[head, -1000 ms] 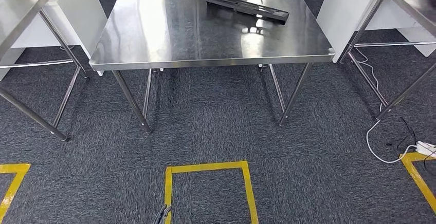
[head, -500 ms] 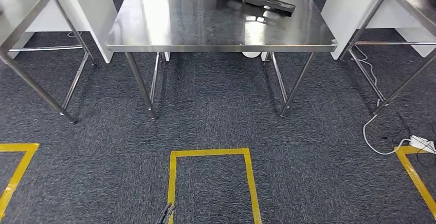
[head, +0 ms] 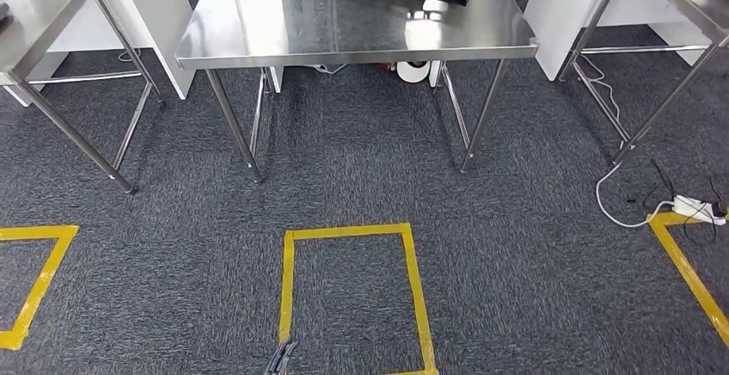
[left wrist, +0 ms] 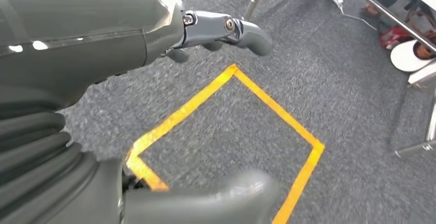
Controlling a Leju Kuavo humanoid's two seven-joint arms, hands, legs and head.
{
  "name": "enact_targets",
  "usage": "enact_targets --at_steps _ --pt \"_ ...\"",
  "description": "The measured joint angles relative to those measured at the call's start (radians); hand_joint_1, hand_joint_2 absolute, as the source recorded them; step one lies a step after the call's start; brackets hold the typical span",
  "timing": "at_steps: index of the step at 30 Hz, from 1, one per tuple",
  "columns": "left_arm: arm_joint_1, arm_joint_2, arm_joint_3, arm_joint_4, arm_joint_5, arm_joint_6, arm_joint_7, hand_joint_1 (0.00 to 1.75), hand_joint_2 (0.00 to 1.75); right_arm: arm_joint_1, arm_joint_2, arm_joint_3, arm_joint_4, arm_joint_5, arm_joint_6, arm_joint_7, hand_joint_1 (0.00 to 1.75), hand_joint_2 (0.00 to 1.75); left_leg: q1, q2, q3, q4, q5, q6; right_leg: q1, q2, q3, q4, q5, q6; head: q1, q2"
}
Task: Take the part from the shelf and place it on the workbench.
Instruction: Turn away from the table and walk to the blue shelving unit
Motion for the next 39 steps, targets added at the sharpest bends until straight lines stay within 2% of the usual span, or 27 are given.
enact_targets --at_steps 1,2,4,5,7,9,10,12,13,14,16,17,18,20,21,22,24,25,27,28,29,32,33,34,36,37,39 --pt "0.000 0.004 -0.015 0.000 0.012 0.000 0.000 0.00 0.00 0.000 -0.001 0.000 0.000 0.001 0.000 0.000 0.00 0.00 0.000 -0.001 -0.012 0.069 -0.051 -0.003 0.003 -0.003 -0.014 0.001 0.012 -0.006 0.000 0.000" --pt "0.000 0.008 -0.029 -0.001 0.020 0.000 0.000 0.00 0.00 0.000 -0.001 0.000 0.000 0.002 0.000 0.000 0.00 0.00 0.000 -0.001 -0.019 0.133 -0.079 -0.004 0.007 -0.005 -0.026 0.004 0.023 -0.007 -0.001 0.000" --pt "0.002 0.015 -0.048 -0.006 0.026 0.000 0.000 0.00 0.00 0.000 -0.001 -0.003 0.000 0.002 0.000 0.001 0.00 0.00 0.000 -0.001 0.001 0.185 -0.063 -0.003 0.012 -0.007 -0.057 0.014 0.043 -0.006 -0.001 0.000" --pt "0.005 0.017 -0.053 -0.011 0.024 0.000 0.000 0.00 0.00 0.000 -0.002 -0.006 0.000 0.001 -0.001 0.002 0.00 0.00 0.000 -0.002 0.037 0.159 -0.038 0.001 0.013 -0.007 -0.072 0.021 0.051 -0.004 -0.001 0.000" --pt "0.012 0.019 -0.052 -0.025 0.014 0.000 0.000 0.00 0.00 0.000 -0.002 -0.013 0.000 -0.002 -0.001 0.006 0.00 0.00 -0.001 -0.006 0.147 0.026 -0.014 0.012 0.017 -0.005 -0.101 0.040 0.062 0.003 -0.002 0.000" --pt "0.019 0.018 -0.046 -0.041 0.007 0.000 0.000 0.00 0.00 0.000 -0.002 -0.020 0.000 -0.005 -0.002 0.011 0.00 0.00 -0.005 -0.010 0.224 -0.087 -0.031 0.020 0.020 -0.005 -0.118 0.052 0.073 0.014 -0.001 0.000" --pt "0.021 0.018 -0.042 -0.046 0.005 0.000 0.000 0.00 0.00 -0.001 -0.002 -0.023 0.000 -0.006 -0.002 0.013 0.00 0.00 -0.008 -0.011 0.235 -0.111 -0.038 0.023 0.021 -0.006 -0.124 0.054 0.080 0.021 0.000 0.000" --pt "0.027 0.016 -0.033 -0.055 0.003 0.000 0.000 0.00 0.00 -0.002 -0.004 -0.026 0.000 -0.006 -0.002 0.015 0.00 0.00 -0.009 -0.007 0.217 -0.125 -0.025 0.034 0.022 -0.006 -0.140 0.058 0.090 0.034 0.000 0.000" --pt "0.029 0.015 -0.030 -0.058 0.002 0.000 0.000 0.00 0.00 -0.002 -0.005 -0.028 0.000 -0.007 -0.002 0.015 0.00 0.00 -0.008 -0.005 0.204 -0.129 -0.012 0.043 0.023 -0.004 -0.152 0.072 0.075 0.034 0.002 0.000" --pt "0.031 0.014 -0.027 -0.060 0.001 0.000 0.000 0.00 0.00 -0.001 -0.005 -0.030 0.000 -0.007 -0.002 0.015 0.00 0.00 -0.006 -0.003 0.188 -0.134 0.003 0.051 0.023 -0.002 -0.166 0.099 0.045 0.032 0.006 0.000" --pt "0.033 0.013 -0.022 -0.064 -0.001 0.000 0.000 0.00 0.00 0.000 -0.005 -0.035 0.000 -0.007 -0.003 0.016 0.00 0.00 -0.006 0.000 0.155 -0.135 0.030 0.058 0.017 0.002 -0.194 0.201 -0.048 0.024 0.014 0.000" --pt "0.034 0.013 -0.020 -0.065 -0.003 0.000 0.000 0.00 0.00 0.001 -0.005 -0.037 0.000 -0.007 -0.003 0.016 0.00 0.00 -0.007 0.001 0.137 -0.134 0.044 0.058 0.014 0.003 -0.203 0.258 -0.078 0.027 0.017 0.000" --pt "0.036 0.013 -0.017 -0.066 -0.006 0.000 0.000 0.00 0.00 0.001 -0.006 -0.039 0.000 -0.007 -0.003 0.016 0.00 0.00 -0.007 0.003 0.121 -0.133 0.058 0.056 0.011 0.004 -0.202 0.304 -0.087 0.035 0.018 0.000" --pt "0.038 0.011 -0.007 -0.068 -0.022 0.000 0.000 0.00 0.00 0.001 -0.008 -0.041 0.000 -0.009 -0.003 0.017 0.00 0.00 -0.007 0.007 0.086 -0.130 0.088 0.050 0.003 0.004 -0.161 0.310 -0.041 0.064 0.019 0.000" --pt "0.040 0.008 0.003 -0.071 -0.034 0.000 0.000 0.00 0.00 0.001 -0.009 -0.043 0.000 -0.010 -0.003 0.017 0.00 0.00 -0.006 0.008 0.070 -0.128 0.102 0.045 -0.002 0.004 -0.119 0.266 -0.012 0.077 0.019 0.000" --pt "0.043 0.005 0.016 -0.076 -0.049 0.000 0.000 0.00 0.00 0.000 -0.009 -0.045 0.000 -0.010 -0.003 0.018 0.00 0.00 -0.007 0.007 0.053 -0.124 0.114 0.039 -0.005 0.005 -0.063 0.192 -0.004 0.083 0.019 0.000" --pt "0.049 -0.004 0.050 -0.088 -0.079 0.000 0.000 0.00 0.00 -0.001 -0.009 -0.048 0.000 -0.010 -0.002 0.019 0.00 0.00 -0.009 0.007 0.034 -0.118 0.138 0.027 0.000 0.008 0.027 0.046 -0.030 0.073 0.018 0.000" --pt "0.052 -0.008 0.069 -0.095 -0.090 0.000 0.000 0.00 0.00 -0.002 -0.008 -0.050 0.000 -0.010 -0.002 0.020 0.00 0.00 -0.011 0.008 0.031 -0.118 0.148 0.022 0.006 0.009 0.047 0.007 -0.046 0.063 0.017 0.000" --pt "0.060 -0.015 0.107 -0.106 -0.103 0.000 0.000 0.00 0.00 0.000 -0.008 -0.055 0.000 -0.011 -0.001 0.022 0.00 0.00 -0.008 0.008 0.029 -0.121 0.164 0.012 0.006 0.008 0.035 0.001 -0.042 0.041 0.014 0.000" --pt "0.064 -0.018 0.123 -0.111 -0.105 0.000 0.000 0.00 0.00 0.000 -0.007 -0.058 0.000 -0.011 -0.001 0.024 0.00 0.00 -0.005 0.006 0.024 -0.112 0.146 0.007 0.004 0.006 0.026 0.004 -0.033 0.028 0.013 0.000" --pt "0.070 -0.020 0.138 -0.116 -0.106 0.000 0.000 0.00 0.00 0.001 -0.007 -0.061 0.000 -0.011 -0.001 0.025 0.00 0.00 -0.002 0.004 0.016 -0.087 0.107 0.002 0.001 0.004 0.015 0.005 -0.022 0.015 0.012 0.000" --pt "0.079 -0.025 0.166 -0.128 -0.107 0.000 0.000 0.00 0.00 0.002 -0.008 -0.065 0.000 -0.011 0.000 0.029 0.00 0.00 0.000 -0.001 -0.016 0.096 -0.061 -0.008 0.006 -0.002 -0.027 0.008 0.017 -0.007 0.008 0.000" --pt "0.080 -0.026 0.172 -0.130 -0.107 0.000 0.000 0.00 0.00 0.002 -0.008 -0.066 0.000 -0.011 0.000 0.029 0.00 0.00 0.000 -0.002 -0.020 0.157 -0.081 -0.009 0.008 -0.003 -0.041 0.010 0.029 -0.007 0.007 0.000" --pt "0.081 -0.027 0.178 -0.131 -0.107 0.000 0.000 0.00 0.00 0.002 -0.008 -0.066 0.000 -0.011 0.000 0.029 0.00 0.00 0.000 -0.002 -0.012 0.193 -0.076 -0.008 0.011 -0.003 -0.056 0.012 0.040 -0.006 0.007 0.000" --pt "0.082 -0.030 0.186 -0.134 -0.107 0.000 0.000 0.00 0.00 0.002 -0.008 -0.067 0.000 -0.011 0.000 0.029 0.00 0.00 0.000 -0.003 0.055 0.152 -0.027 0.000 0.013 -0.003 -0.083 0.021 0.059 0.000 0.006 0.000" --pt "0.083 -0.031 0.189 -0.136 -0.107 0.000 0.000 0.00 0.00 0.002 -0.008 -0.067 0.000 -0.011 0.000 0.030 0.00 0.00 -0.001 -0.006 0.114 0.083 -0.014 0.008 0.014 -0.003 -0.096 0.027 0.066 0.003 0.006 0.000" --pt "0.083 -0.033 0.194 -0.140 -0.108 0.000 0.000 0.00 0.00 0.002 -0.007 -0.068 0.000 -0.011 0.000 0.030 0.00 0.00 -0.005 -0.011 0.221 -0.065 -0.023 0.019 0.018 -0.002 -0.112 0.037 0.079 0.013 0.007 0.000"
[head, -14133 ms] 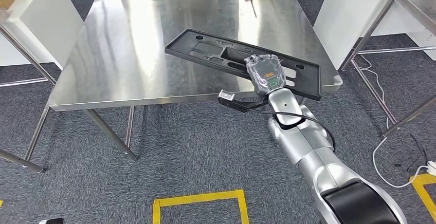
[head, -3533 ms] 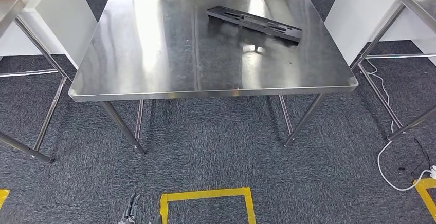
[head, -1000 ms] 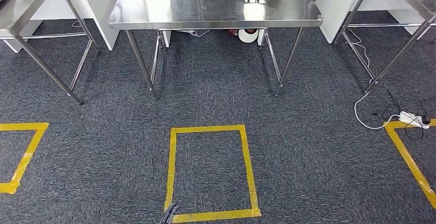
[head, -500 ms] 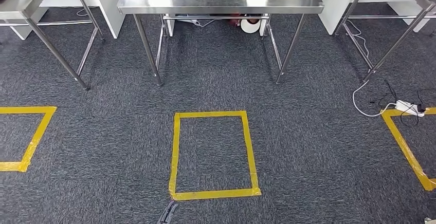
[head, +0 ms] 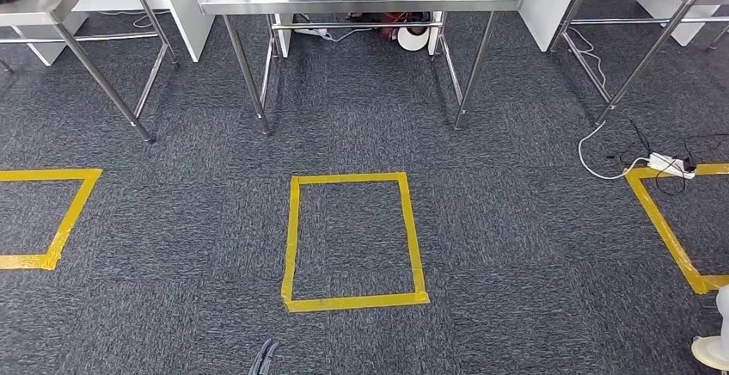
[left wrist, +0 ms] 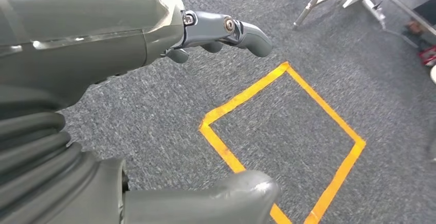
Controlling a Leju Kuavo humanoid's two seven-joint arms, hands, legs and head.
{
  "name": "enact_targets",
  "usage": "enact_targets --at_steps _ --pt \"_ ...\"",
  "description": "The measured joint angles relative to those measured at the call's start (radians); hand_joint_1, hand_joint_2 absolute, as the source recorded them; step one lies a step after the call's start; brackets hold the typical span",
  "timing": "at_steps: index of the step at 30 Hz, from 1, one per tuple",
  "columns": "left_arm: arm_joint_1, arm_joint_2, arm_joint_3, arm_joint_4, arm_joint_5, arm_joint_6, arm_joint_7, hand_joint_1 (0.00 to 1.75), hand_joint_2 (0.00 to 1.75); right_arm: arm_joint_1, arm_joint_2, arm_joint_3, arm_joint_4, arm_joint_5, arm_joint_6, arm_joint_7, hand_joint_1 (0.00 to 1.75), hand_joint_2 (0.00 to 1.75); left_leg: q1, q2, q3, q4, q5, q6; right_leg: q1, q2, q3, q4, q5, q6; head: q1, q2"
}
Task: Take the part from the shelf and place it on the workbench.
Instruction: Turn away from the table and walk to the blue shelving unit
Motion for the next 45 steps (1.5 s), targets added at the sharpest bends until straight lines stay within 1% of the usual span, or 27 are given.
enact_targets --at_steps 2,4,6,8,11,13,14,15,16,17,18,19,21,23,25,27,29,31,33,34,36,38,40,42,43,44,45 --pt "0.000 -0.002 0.003 -0.003 0.000 0.000 0.000 0.00 0.00 -0.001 0.001 0.000 0.000 0.000 0.000 0.000 0.00 0.00 -0.006 -0.001 0.033 -0.064 -0.015 0.006 0.001 -0.001 -0.011 0.004 0.015 0.014 0.000 0.000" --pt "0.001 -0.004 0.006 -0.004 -0.001 0.000 0.000 0.00 0.00 -0.001 0.000 -0.001 0.000 0.000 0.000 0.001 0.00 0.00 -0.006 0.003 0.016 -0.074 0.000 0.018 0.001 0.000 -0.025 0.010 0.018 0.026 -0.001 0.000" --pt "0.003 -0.006 0.010 -0.007 -0.001 0.000 0.000 0.00 0.00 0.001 0.000 -0.004 0.000 0.000 0.000 0.002 0.00 0.00 -0.003 0.007 -0.008 -0.082 0.024 0.035 0.002 0.003 -0.047 0.050 -0.027 0.024 0.005 0.000" --pt "0.004 -0.007 0.013 -0.010 -0.001 0.000 0.000 0.00 0.00 0.001 0.001 -0.005 0.000 0.000 0.000 0.003 0.00 0.00 -0.003 0.008 -0.022 -0.082 0.034 0.043 -0.001 0.006 -0.061 0.088 -0.072 0.018 0.012 0.000" --pt "0.004 -0.007 0.014 -0.011 -0.001 0.000 0.000 0.00 0.00 0.001 0.001 -0.005 0.000 0.000 0.000 0.003 0.00 0.00 -0.003 0.009 -0.024 -0.082 0.036 0.042 -0.001 0.006 -0.066 0.097 -0.081 0.017 0.013 0.000" --pt "0.007 -0.008 0.022 -0.015 0.000 0.000 0.000 0.00 0.00 0.001 0.001 -0.007 0.000 -0.001 0.000 0.004 0.00 0.00 -0.004 0.011 -0.039 -0.082 0.047 0.042 -0.002 0.006 -0.083 0.160 -0.124 0.014 0.013 0.000" --pt "0.010 -0.009 0.035 -0.021 0.001 0.000 0.000 0.00 0.00 0.001 0.001 -0.011 0.000 -0.003 0.000 0.005 0.00 0.00 -0.004 0.013 -0.062 -0.081 0.064 0.040 -0.004 0.007 -0.088 0.219 -0.140 0.022 0.013 0.000" --pt "0.017 -0.009 0.057 -0.034 0.003 0.000 0.000 0.00 0.00 0.002 0.000 -0.018 0.000 -0.005 0.000 0.007 0.00 0.00 -0.005 0.015 -0.094 -0.078 0.088 0.034 -0.008 0.010 -0.055 0.230 -0.130 0.035 0.013 0.000" --pt "0.023 -0.009 0.081 -0.048 0.005 0.000 0.000 0.00 0.00 0.002 0.000 -0.024 0.000 -0.006 0.001 0.009 0.00 0.00 -0.005 0.013 -0.124 -0.074 0.111 0.026 -0.012 0.023 0.005 0.195 -0.115 0.046 0.013 0.000" --pt "0.029 -0.009 0.104 -0.062 0.007 0.000 0.000 0.00 0.00 0.004 -0.001 -0.030 0.000 -0.006 0.004 0.013 0.00 0.00 -0.007 0.010 -0.151 -0.068 0.133 0.016 -0.014 0.039 0.079 0.119 -0.101 0.053 0.012 0.000" --pt "0.033 -0.009 0.122 -0.073 0.002 0.000 0.000 0.00 0.00 0.006 -0.001 -0.033 0.000 -0.004 0.009 0.017 0.00 0.00 -0.010 0.006 -0.166 -0.062 0.149 0.008 -0.014 0.052 0.147 0.021 -0.101 0.050 0.010 0.000" --pt "0.035 -0.010 0.133 -0.081 -0.017 0.000 0.000 0.00 0.00 0.009 0.000 -0.034 0.000 -0.001 0.016 0.022 0.00 0.00 -0.013 0.000 -0.172 -0.060 0.159 0.003 -0.013 0.060 0.177 -0.032 -0.123 0.040 0.008 0.000" --pt "0.035 -0.010 0.158 -0.093 -0.087 0.001 0.000 0.00 0.00 0.014 0.002 -0.038 0.000 0.002 0.032 0.033 0.00 0.00 -0.011 -0.012 -0.180 -0.056 0.175 -0.004 -0.017 0.044 0.179 -0.055 -0.135 0.026 0.004 0.000" --pt "0.036 -0.011 0.180 -0.100 -0.142 0.001 0.000 0.00 0.00 0.014 0.004 -0.044 0.000 0.003 0.041 0.041 0.00 0.00 -0.005 -0.015 -0.193 -0.024 0.137 -0.012 -0.023 0.022 0.173 -0.050 -0.124 0.008 0.002 0.000" --pt "0.035 -0.011 0.187 -0.107 -0.148 0.001 0.000 0.00 0.00 0.013 0.005 -0.047 0.000 0.004 0.048 0.046 0.00 0.00 -0.002 -0.007 -0.224 0.085 0.044 -0.021 -0.019 0.000 0.162 -0.049 -0.112 -0.009 0.000 0.000" --pt "0.036 -0.012 0.186 -0.113 -0.136 0.001 0.000 0.00 0.00 0.013 0.005 -0.049 0.000 0.007 0.054 0.049 0.00 0.00 0.000 -0.003 -0.251 0.208 -0.011 -0.027 -0.014 -0.022 0.150 -0.046 -0.104 -0.015 -0.001 0.000" --pt "0.038 -0.012 0.175 -0.116 -0.121 0.001 0.000 0.00 0.00 0.014 0.005 -0.052 0.000 0.010 0.057 0.050 0.00 0.00 0.003 0.002 -0.221 0.214 0.008 -0.027 -0.011 -0.041 0.142 -0.041 -0.101 -0.014 -0.001 0.000" --pt "0.039 -0.014 0.152 -0.118 -0.114 0.001 0.000 0.00 0.00 0.012 0.006 -0.055 0.000 0.012 0.058 0.050 0.00 0.00 0.002 0.026 -0.130 0.091 0.044 -0.019 -0.009 -0.058 0.139 -0.037 -0.101 -0.012 -0.001 0.000" --pt "0.038 -0.016 0.128 -0.125 -0.113 0.000 0.000 0.00 0.00 0.010 0.007 -0.055 0.000 0.013 0.058 0.050 0.00 0.00 -0.006 0.058 -0.066 -0.014 0.053 -0.007 -0.003 -0.073 0.136 -0.035 -0.101 -0.008 0.000 0.000" --pt "0.038 -0.017 0.120 -0.129 -0.113 0.000 0.000 0.00 0.00 0.009 0.007 -0.056 0.000 0.014 0.058 0.049 0.00 0.00 -0.011 0.064 -0.058 -0.032 0.047 -0.001 0.001 -0.080 0.134 -0.034 -0.100 -0.005 0.000 0.000" --pt "0.039 -0.019 0.108 -0.135 -0.110 0.000 0.000 0.00 0.00 0.005 0.008 -0.056 -0.001 0.014 0.058 0.049 0.00 0.00 -0.014 0.052 -0.065 -0.044 0.051 0.014 0.006 -0.093 0.131 -0.031 -0.101 0.006 0.001 0.000" --pt "0.040 -0.020 0.097 -0.142 -0.108 0.001 0.000 0.00 0.00 0.002 0.009 -0.056 -0.002 0.016 0.058 0.049 0.00 0.00 -0.011 0.034 -0.069 -0.059 0.062 0.032 0.005 -0.067 0.115 0.001 -0.122 0.013 0.002 0.000" --pt "0.040 -0.023 0.087 -0.147 -0.108 0.001 0.000 0.00 0.00 0.004 0.009 -0.056 -0.003 0.018 0.059 0.046 0.00 0.00 -0.008 0.015 -0.076 -0.066 0.072 0.044 0.000 -0.018 0.059 0.110 -0.175 0.010 0.003 0.000" --pt "0.040 -0.025 0.080 -0.149 -0.108 0.000 0.000 0.00 0.00 0.008 0.009 -0.056 -0.003 0.020 0.059 0.044 0.00 0.00 -0.008 -0.008 -0.085 -0.066 0.078 0.046 -0.005 0.003 -0.009 0.239 -0.218 0.012 0.003 0.000" --pt "0.041 -0.025 0.077 -0.149 -0.108 0.000 0.000 0.00 0.00 0.010 0.008 -0.056 -0.003 0.021 0.060 0.043 0.00 0.00 -0.007 -0.022 -0.088 -0.066 0.081 0.044 -0.007 0.006 -0.024 0.265 -0.218 0.018 0.003 0.000" --pt "0.043 -0.025 0.075 -0.149 -0.108 0.000 0.000 0.00 0.00 0.011 0.007 -0.056 -0.003 0.022 0.060 0.041 0.00 0.00 -0.007 -0.034 -0.089 -0.065 0.084 0.042 -0.010 0.008 -0.020 0.249 -0.200 0.028 0.003 0.000" --pt "0.044 -0.025 0.074 -0.150 -0.108 0.001 0.000 0.00 0.00 0.012 0.006 -0.056 -0.003 0.022 0.061 0.041 0.00 0.00 -0.006 -0.047 -0.089 -0.064 0.086 0.039 -0.015 0.014 0.002 0.195 -0.168 0.040 0.003 0.000"
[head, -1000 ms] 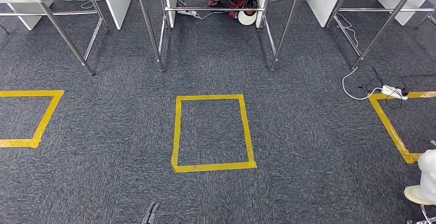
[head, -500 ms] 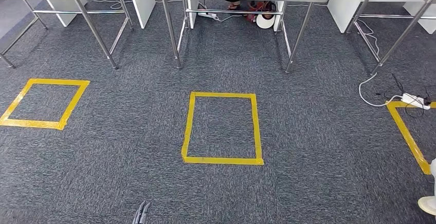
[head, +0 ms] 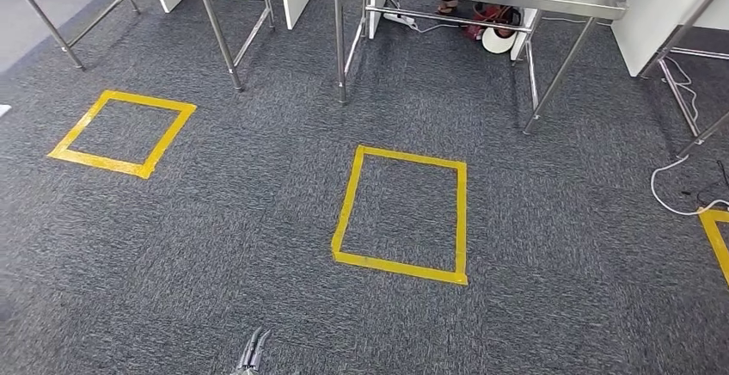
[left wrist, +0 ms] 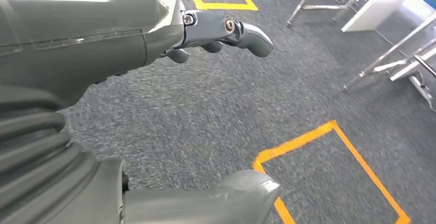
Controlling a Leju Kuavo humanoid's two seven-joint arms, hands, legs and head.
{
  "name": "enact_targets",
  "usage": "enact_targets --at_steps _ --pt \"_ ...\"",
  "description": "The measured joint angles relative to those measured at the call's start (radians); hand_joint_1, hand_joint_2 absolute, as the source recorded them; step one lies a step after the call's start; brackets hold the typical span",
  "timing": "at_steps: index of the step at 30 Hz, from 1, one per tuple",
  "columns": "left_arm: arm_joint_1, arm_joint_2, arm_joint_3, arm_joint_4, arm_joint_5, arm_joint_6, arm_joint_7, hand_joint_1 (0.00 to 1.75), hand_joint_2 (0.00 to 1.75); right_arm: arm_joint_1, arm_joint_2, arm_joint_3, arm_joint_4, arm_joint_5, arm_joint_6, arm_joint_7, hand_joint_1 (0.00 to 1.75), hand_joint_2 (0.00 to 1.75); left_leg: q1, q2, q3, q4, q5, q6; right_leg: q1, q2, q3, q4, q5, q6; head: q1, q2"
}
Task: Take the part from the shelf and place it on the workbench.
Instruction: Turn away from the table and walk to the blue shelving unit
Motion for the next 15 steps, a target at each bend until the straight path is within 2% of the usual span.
enact_targets --at_steps 1,2,3,4,6,7,8,9,10,12,13,14,15 --pt "0.001 0.000 -0.002 -0.001 0.000 0.000 0.000 0.00 0.00 0.000 -0.001 0.000 0.000 0.001 0.000 -0.001 0.00 0.00 0.001 -0.011 -0.002 0.002 0.002 -0.004 -0.006 0.018 0.031 -0.073 0.035 0.010 0.000 0.000" --pt "0.001 0.000 -0.003 -0.003 0.000 0.000 0.000 0.00 0.00 0.000 -0.001 -0.001 0.000 0.001 0.000 -0.001 0.00 0.00 -0.001 -0.022 -0.005 0.007 0.003 -0.008 -0.009 0.037 0.054 -0.137 0.063 0.015 0.001 0.000" --pt "0.001 0.000 -0.004 -0.006 0.000 0.000 0.000 0.00 0.00 0.000 -0.001 -0.001 0.000 0.001 0.000 -0.002 0.00 0.00 -0.003 -0.031 -0.009 0.011 0.004 -0.014 -0.012 0.052 0.069 -0.182 0.082 0.014 0.001 0.000" --pt "0.002 0.000 -0.004 -0.009 0.000 0.000 0.000 0.00 0.00 0.000 -0.001 -0.002 0.000 0.001 0.001 -0.002 0.00 0.00 -0.005 -0.040 -0.014 0.014 0.006 -0.020 -0.011 0.061 0.073 -0.202 0.089 0.009 0.001 0.000" --pt "0.006 0.000 -0.003 -0.016 -0.001 0.000 0.000 0.00 0.00 0.000 -0.001 -0.005 0.000 0.001 0.002 -0.002 0.00 0.00 -0.003 -0.055 -0.020 0.014 0.011 -0.033 -0.008 0.045 0.071 -0.204 0.095 -0.008 0.000 0.000" --pt "0.008 0.000 -0.002 -0.020 -0.001 0.000 0.000 0.00 0.00 -0.001 0.000 -0.006 0.000 0.002 0.002 -0.002 0.00 0.00 -0.002 -0.049 -0.025 0.019 0.009 -0.038 -0.010 0.035 0.073 -0.205 0.099 -0.016 0.000 0.000" --pt "0.010 0.000 -0.001 -0.023 -0.001 0.000 0.000 0.00 0.00 -0.002 0.000 -0.008 0.000 0.002 0.002 -0.002 0.00 0.00 0.000 -0.032 -0.035 0.038 -0.006 -0.043 -0.012 0.024 0.074 -0.206 0.104 -0.025 -0.003 0.000" --pt "0.011 0.000 -0.001 -0.027 -0.001 0.000 0.000 0.00 0.00 -0.001 0.000 -0.010 0.000 0.002 0.002 -0.002 0.00 0.00 0.001 -0.008 -0.052 0.077 -0.033 -0.047 -0.015 0.012 0.075 -0.208 0.107 -0.032 -0.006 0.000" --pt "0.011 0.000 0.000 -0.030 -0.001 0.000 0.000 0.00 0.00 0.000 0.000 -0.012 -0.001 0.002 0.002 -0.002 0.00 0.00 0.002 0.018 -0.078 0.136 -0.070 -0.051 -0.013 -0.001 0.074 -0.207 0.109 -0.036 -0.009 0.000" --pt "0.012 0.000 0.001 -0.034 0.000 0.000 0.000 0.00 0.00 0.004 -0.001 -0.015 -0.001 0.002 0.003 -0.002 0.00 0.00 0.006 0.040 -0.135 0.269 -0.132 -0.059 -0.008 -0.029 0.069 -0.207 0.109 -0.039 -0.012 0.000" --pt "0.014 0.001 0.002 -0.034 0.000 0.000 0.000 0.00 0.00 0.005 -0.001 -0.016 -0.001 0.002 0.004 -0.002 0.00 0.00 0.008 0.044 -0.149 0.305 -0.141 -0.062 -0.007 -0.043 0.066 -0.207 0.109 -0.040 -0.012 0.000" --pt "0.017 0.001 0.002 -0.036 0.001 0.000 0.000 0.00 0.00 0.004 -0.001 -0.016 -0.001 0.002 0.005 -0.002 0.00 0.00 0.010 0.048 -0.143 0.301 -0.130 -0.063 -0.007 -0.055 0.064 -0.206 0.108 -0.040 -0.012 0.000" --pt "0.019 0.001 0.004 -0.039 0.001 0.000 0.000 0.00 0.00 0.003 -0.001 -0.016 -0.001 0.002 0.006 -0.002 0.00 0.00 0.012 0.056 -0.116 0.256 -0.105 -0.063 -0.007 -0.067 0.064 -0.206 0.107 -0.040 -0.012 0.000"
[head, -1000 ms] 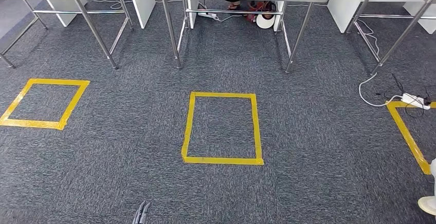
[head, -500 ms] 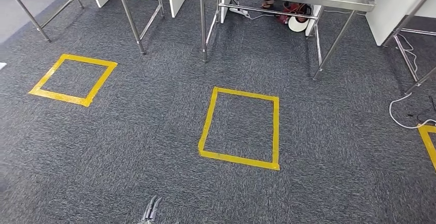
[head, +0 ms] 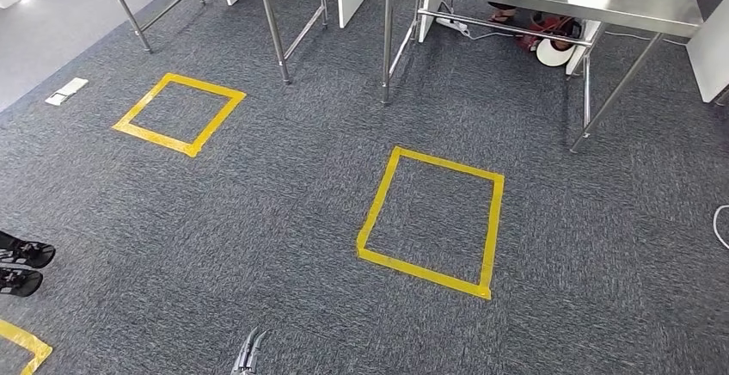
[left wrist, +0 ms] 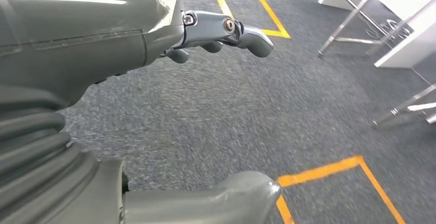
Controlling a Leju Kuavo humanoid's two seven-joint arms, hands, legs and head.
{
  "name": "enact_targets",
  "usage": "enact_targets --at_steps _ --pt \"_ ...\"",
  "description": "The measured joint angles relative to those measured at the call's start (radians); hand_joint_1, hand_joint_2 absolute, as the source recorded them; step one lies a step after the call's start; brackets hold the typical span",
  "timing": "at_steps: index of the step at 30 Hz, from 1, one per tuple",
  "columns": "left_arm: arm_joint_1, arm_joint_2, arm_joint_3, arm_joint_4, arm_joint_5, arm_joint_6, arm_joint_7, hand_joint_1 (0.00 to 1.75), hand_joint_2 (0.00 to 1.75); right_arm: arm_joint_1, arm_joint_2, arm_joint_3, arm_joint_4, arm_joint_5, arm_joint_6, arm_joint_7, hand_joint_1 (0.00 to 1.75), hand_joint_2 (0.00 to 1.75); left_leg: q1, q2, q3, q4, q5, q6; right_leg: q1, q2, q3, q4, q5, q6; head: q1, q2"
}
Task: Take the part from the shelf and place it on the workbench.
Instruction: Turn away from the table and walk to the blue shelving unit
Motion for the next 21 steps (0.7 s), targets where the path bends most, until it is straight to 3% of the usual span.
enact_targets --at_steps 3,5,7,8,9,11,13,14,15,17,19,21 --pt "0.000 0.000 0.003 -0.011 0.002 0.000 0.000 0.00 0.00 -0.003 0.000 0.000 0.000 0.001 0.003 0.000 0.00 0.00 -0.004 0.058 0.109 -0.194 0.066 0.009 0.008 -0.028 0.007 0.001 -0.006 0.007 0.001 0.000" --pt "-0.001 0.000 0.006 -0.017 0.006 0.000 0.000 0.00 0.00 -0.004 -0.001 -0.001 -0.001 0.002 0.005 0.000 0.00 0.00 -0.013 0.065 0.122 -0.229 0.069 0.019 0.016 -0.044 0.010 0.000 -0.008 0.016 0.006 0.000" --pt "0.002 -0.001 0.009 -0.021 0.009 0.000 0.000 0.00 0.00 -0.006 -0.002 -0.001 -0.002 0.003 0.006 0.000 0.00 0.00 -0.016 0.041 0.119 -0.236 0.075 0.034 0.016 -0.053 0.014 0.002 -0.011 0.027 0.008 0.000" --pt "0.003 -0.001 0.011 -0.023 0.011 0.000 0.000 0.00 0.00 -0.007 -0.002 -0.001 -0.002 0.004 0.007 0.000 0.00 0.00 -0.016 0.030 0.118 -0.241 0.081 0.044 0.014 -0.037 0.008 0.017 -0.023 0.030 0.008 0.000" --pt "0.003 -0.001 0.013 -0.026 0.011 0.000 0.000 0.00 0.00 -0.007 -0.002 -0.001 -0.003 0.004 0.007 -0.001 0.00 0.00 -0.013 0.019 0.118 -0.246 0.087 0.053 0.012 -0.012 -0.007 0.050 -0.043 0.030 0.009 0.000" --pt "0.002 -0.002 0.016 -0.029 0.011 0.000 0.000 0.00 0.00 -0.004 -0.003 -0.002 -0.003 0.005 0.007 -0.002 0.00 0.00 -0.011 -0.006 0.114 -0.249 0.093 0.064 0.008 0.042 -0.066 0.173 -0.102 0.022 0.012 0.000" --pt "0.003 -0.002 0.019 -0.030 0.011 0.000 0.000 0.00 0.00 0.000 -0.005 -0.005 -0.003 0.005 0.008 -0.002 0.00 0.00 -0.014 -0.035 0.111 -0.248 0.096 0.067 0.008 0.059 -0.121 0.281 -0.134 0.024 0.013 0.000" --pt "0.005 -0.002 0.020 -0.030 0.011 0.000 0.000 0.00 0.00 0.002 -0.006 -0.006 -0.003 0.005 0.008 -0.002 0.00 0.00 -0.015 -0.050 0.110 -0.247 0.097 0.066 0.008 0.061 -0.126 0.286 -0.125 0.031 0.013 0.000" --pt "0.005 -0.002 0.021 -0.030 0.011 0.000 0.000 0.00 0.00 0.002 -0.007 -0.007 -0.003 0.005 0.008 -0.001 0.00 0.00 -0.016 -0.065 0.110 -0.246 0.097 0.066 0.008 0.064 -0.113 0.251 -0.101 0.040 0.013 0.000" --pt "0.007 -0.002 0.018 -0.032 0.001 0.000 0.000 0.00 0.00 0.001 -0.008 -0.008 -0.003 0.006 0.008 -0.001 0.00 0.00 -0.016 -0.092 0.110 -0.240 0.098 0.062 0.004 0.090 -0.053 0.114 -0.039 0.054 0.013 0.000" --pt "0.011 -0.003 -0.002 -0.044 -0.034 0.000 0.000 0.00 0.00 0.000 -0.008 -0.010 -0.003 0.009 0.008 -0.001 0.00 0.00 -0.020 -0.112 0.105 -0.234 0.098 0.054 0.005 0.114 -0.019 0.026 -0.007 0.048 0.012 0.000" --pt "0.017 -0.002 -0.046 -0.064 -0.076 0.000 0.000 0.00 0.00 -0.002 -0.008 -0.012 -0.003 0.014 0.008 -0.001 0.00 0.00 -0.022 -0.128 0.099 -0.233 0.101 0.043 0.011 0.107 -0.016 0.014 -0.002 0.032 0.011 0.000"
